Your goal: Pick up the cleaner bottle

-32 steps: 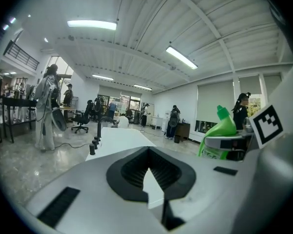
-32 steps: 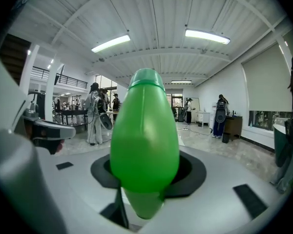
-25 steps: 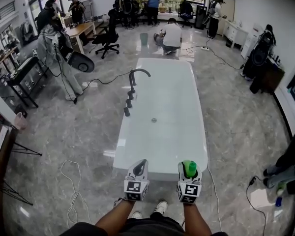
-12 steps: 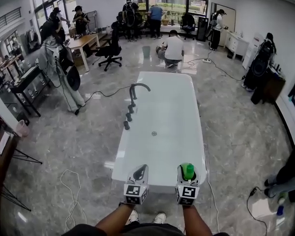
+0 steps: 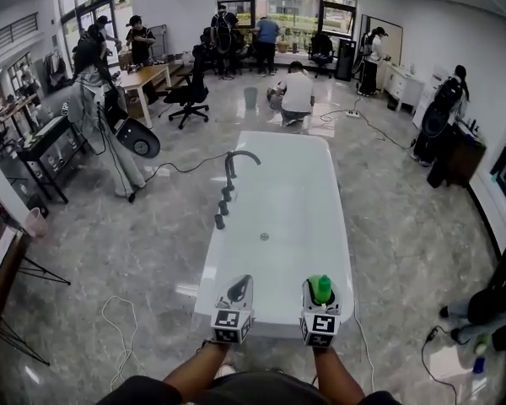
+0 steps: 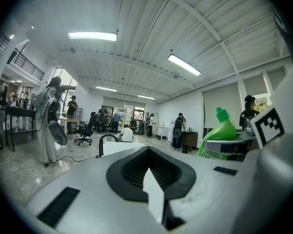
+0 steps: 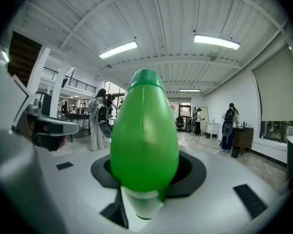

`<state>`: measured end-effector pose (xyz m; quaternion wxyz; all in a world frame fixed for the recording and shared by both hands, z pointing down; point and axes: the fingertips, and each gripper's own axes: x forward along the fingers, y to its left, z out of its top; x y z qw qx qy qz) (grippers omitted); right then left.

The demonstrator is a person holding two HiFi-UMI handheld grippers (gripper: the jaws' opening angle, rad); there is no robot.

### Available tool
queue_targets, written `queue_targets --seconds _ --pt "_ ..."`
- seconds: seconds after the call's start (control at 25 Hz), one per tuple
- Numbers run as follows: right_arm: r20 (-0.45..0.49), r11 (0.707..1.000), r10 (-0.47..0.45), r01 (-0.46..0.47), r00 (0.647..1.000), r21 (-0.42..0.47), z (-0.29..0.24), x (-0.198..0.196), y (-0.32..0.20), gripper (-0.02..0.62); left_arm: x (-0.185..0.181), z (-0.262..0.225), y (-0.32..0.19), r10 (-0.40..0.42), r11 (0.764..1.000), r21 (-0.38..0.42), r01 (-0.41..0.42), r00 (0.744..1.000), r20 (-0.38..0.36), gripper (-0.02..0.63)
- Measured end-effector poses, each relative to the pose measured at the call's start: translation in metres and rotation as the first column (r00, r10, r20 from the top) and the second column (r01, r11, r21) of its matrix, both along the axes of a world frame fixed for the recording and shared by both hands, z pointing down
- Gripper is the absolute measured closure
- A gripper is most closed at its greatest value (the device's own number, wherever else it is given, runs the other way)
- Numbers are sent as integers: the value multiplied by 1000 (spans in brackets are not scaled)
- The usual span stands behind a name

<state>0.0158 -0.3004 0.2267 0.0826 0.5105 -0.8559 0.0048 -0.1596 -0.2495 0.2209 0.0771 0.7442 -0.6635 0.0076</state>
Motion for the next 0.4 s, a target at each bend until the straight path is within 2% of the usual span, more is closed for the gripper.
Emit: queue_targets --seconds 0.2,0.4 --pt "-3 1000 17 -17 1000 -18 -2 -2 2 403 -2 -4 0 4 1000 -2 -4 1000 0 600" --pt "21 1000 -5 5 1000 -13 -4 -24 3 403 -19 0 1 -5 1000 -6 5 1000 18 600"
